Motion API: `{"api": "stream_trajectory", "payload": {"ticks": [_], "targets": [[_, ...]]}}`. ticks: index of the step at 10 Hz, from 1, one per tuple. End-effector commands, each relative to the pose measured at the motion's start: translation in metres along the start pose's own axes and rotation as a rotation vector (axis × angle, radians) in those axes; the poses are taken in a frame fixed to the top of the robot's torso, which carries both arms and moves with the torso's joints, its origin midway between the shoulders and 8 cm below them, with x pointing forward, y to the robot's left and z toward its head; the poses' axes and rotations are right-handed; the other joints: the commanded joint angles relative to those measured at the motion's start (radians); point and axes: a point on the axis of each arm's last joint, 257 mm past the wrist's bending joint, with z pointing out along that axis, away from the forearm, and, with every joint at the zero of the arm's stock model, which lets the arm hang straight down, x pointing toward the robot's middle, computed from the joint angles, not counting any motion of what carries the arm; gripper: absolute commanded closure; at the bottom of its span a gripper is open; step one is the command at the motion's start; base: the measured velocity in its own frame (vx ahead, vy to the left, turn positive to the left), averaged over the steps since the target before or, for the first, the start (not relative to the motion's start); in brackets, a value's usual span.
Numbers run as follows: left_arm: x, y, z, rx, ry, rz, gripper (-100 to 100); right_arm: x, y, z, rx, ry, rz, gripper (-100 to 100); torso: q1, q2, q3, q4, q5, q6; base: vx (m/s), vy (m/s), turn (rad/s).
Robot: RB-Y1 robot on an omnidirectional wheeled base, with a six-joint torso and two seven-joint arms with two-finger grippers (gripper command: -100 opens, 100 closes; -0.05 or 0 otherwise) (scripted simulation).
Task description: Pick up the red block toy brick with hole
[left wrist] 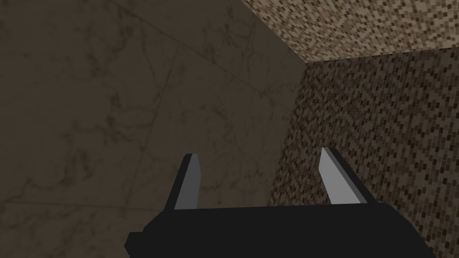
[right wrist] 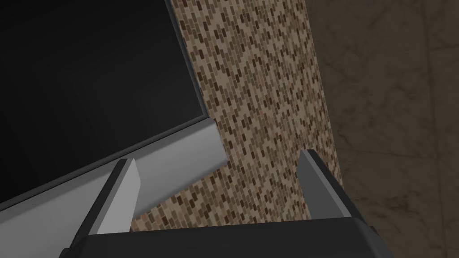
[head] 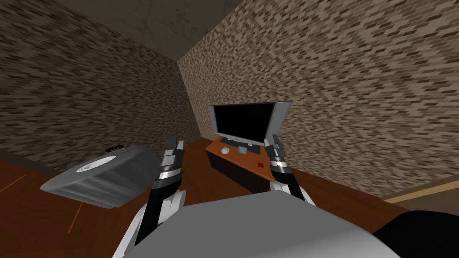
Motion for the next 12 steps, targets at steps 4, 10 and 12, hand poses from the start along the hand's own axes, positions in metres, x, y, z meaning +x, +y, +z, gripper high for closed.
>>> {"api": "stream_trajectory", "payload": {"ticks": [4, 10, 12], "targets": [[0.0, 0.0, 0.0, 0.0, 0.0, 0.0, 0, 0.028, -0.014, 0.001, -0.011, 0.156, -0.086, -100, -0.004, 0.002, 0.001, 0.0, -0.001, 0.0, -0.031, -0.051, 0.16], [0.0, 0.0, 0.0, 0.0, 0.0, 0.0, 0, 0.071, -0.063, -0.007, -0.013, 0.417, -0.262, -100, -0.009, -0.001, -0.001, 0.0, -0.002, 0.0, -0.012, -0.103, 0.27], [0.0, 0.0, 0.0, 0.0, 0.0, 0.0, 0, 0.076, -0.078, -0.012, 0.0, 0.474, -0.304, -100, -0.009, -0.001, -0.001, 0.0, -0.002, 0.0, -0.009, -0.111, 0.205]]}}
